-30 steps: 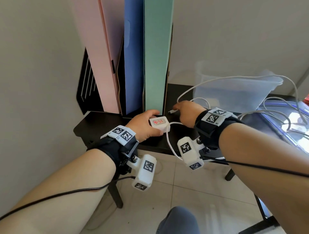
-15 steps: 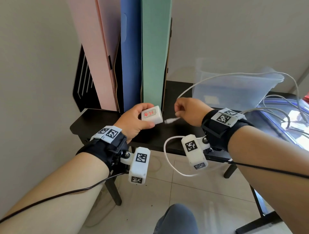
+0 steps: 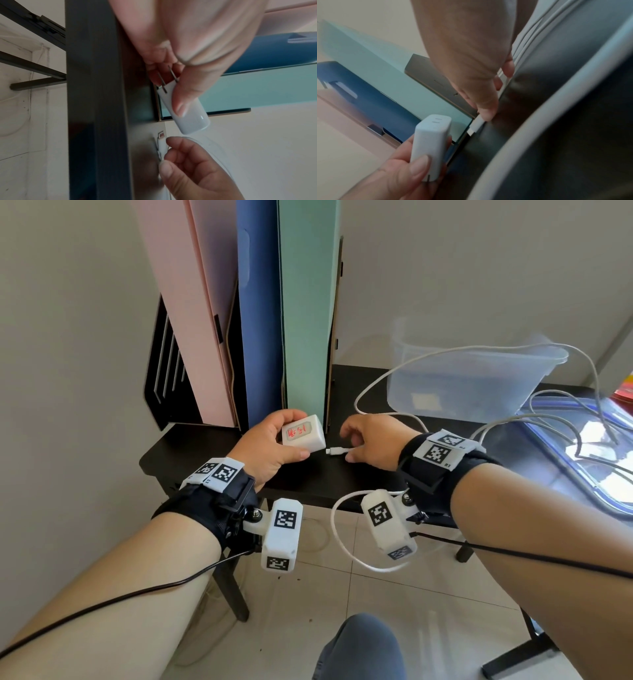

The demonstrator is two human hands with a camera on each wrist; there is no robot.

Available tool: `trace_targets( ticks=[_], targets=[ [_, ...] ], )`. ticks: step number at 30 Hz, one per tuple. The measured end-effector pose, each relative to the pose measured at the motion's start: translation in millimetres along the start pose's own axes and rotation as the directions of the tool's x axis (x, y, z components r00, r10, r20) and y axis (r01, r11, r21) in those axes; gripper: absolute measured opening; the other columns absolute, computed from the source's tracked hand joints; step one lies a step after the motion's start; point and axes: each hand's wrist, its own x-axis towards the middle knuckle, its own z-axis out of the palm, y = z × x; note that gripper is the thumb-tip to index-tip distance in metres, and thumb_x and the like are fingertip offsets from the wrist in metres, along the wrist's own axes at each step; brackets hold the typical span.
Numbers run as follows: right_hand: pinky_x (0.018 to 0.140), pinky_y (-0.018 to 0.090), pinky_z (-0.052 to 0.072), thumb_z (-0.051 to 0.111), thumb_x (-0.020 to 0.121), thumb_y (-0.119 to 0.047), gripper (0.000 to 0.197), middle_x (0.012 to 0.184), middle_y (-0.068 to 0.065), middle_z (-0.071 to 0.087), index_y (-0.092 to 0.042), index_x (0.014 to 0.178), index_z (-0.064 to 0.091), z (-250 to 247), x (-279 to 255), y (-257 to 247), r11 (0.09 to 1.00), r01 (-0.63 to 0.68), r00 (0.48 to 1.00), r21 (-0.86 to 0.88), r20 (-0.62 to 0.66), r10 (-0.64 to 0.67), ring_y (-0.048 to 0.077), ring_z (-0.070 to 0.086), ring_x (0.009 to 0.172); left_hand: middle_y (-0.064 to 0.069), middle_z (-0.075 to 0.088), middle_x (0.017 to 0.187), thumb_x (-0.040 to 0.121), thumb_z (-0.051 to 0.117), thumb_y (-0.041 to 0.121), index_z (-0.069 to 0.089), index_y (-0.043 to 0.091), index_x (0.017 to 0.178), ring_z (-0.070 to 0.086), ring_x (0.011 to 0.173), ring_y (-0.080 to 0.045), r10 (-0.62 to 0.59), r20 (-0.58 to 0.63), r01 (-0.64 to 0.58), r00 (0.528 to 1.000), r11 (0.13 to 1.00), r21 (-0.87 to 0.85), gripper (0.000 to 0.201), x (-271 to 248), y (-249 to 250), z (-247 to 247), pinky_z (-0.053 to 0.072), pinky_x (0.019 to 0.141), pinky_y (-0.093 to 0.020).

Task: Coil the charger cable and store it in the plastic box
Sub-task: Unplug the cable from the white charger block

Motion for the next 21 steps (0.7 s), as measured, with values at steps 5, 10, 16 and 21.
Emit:
trace_targets(
  ticks=[5,10,16,21],
  targets=[
    [0.082,0.026,0.043,0.061,0.086,-0.022,0.017,0.102,0.004,0.064,-0.015,0.101,0.065,4.4,4.4,-1.8,0.999,-0.023,1.000,-0.022,0.002,0.023,0.016,0.054,0.091,0.010,0.058,0.109,0.072,0.069,-0.007,0.052,0.037,0.108,0.056,0.108,-0.014,-0.007,0.002,0.007,1.000,1.000,0.009,0.060,0.0,-0.1,-1.3,0.048,0.094,-0.030],
    [0.061,0.021,0.038,0.056,0.088,-0.022,0.005,0.082,-0.005,0.058,-0.020,0.091,0.060,5.1,0.1,3.5,0.991,0.020,0.989,0.135,-0.148,0.001,0.013,0.052,0.075,0.012,0.058,0.108,0.072,0.070,-0.007,0.051,0.034,0.113,0.055,0.106,-0.011,-0.007,0.019,0.006,1.000,1.000,0.026,0.060,0.7,0.3,-1.4,0.048,0.093,-0.028],
    [0.065,0.023,0.041,0.059,0.087,-0.022,0.002,0.074,-0.010,0.054,-0.023,0.088,0.060,2.5,-2.2,-2.1,0.975,0.068,0.973,0.211,-0.230,-0.018,0.008,0.050,0.069,0.009,0.060,0.109,0.072,0.070,-0.007,0.053,0.040,0.104,0.057,0.107,-0.013,-0.006,0.026,0.006,1.000,1.000,0.006,0.059,-0.1,1.5,-1.7,0.048,0.094,-0.029],
    [0.061,0.017,0.039,0.060,0.087,-0.020,0.004,0.072,-0.012,0.053,-0.023,0.088,0.063,1.4,-5.9,-5.3,0.960,0.091,0.963,0.266,-0.269,-0.017,0.004,0.048,0.067,0.009,0.061,0.110,0.073,0.070,-0.006,0.055,0.037,0.106,0.058,0.107,-0.011,-0.015,0.010,0.015,1.000,1.000,-0.007,0.056,-0.9,2.2,-1.2,0.049,0.092,-0.028]
  ],
)
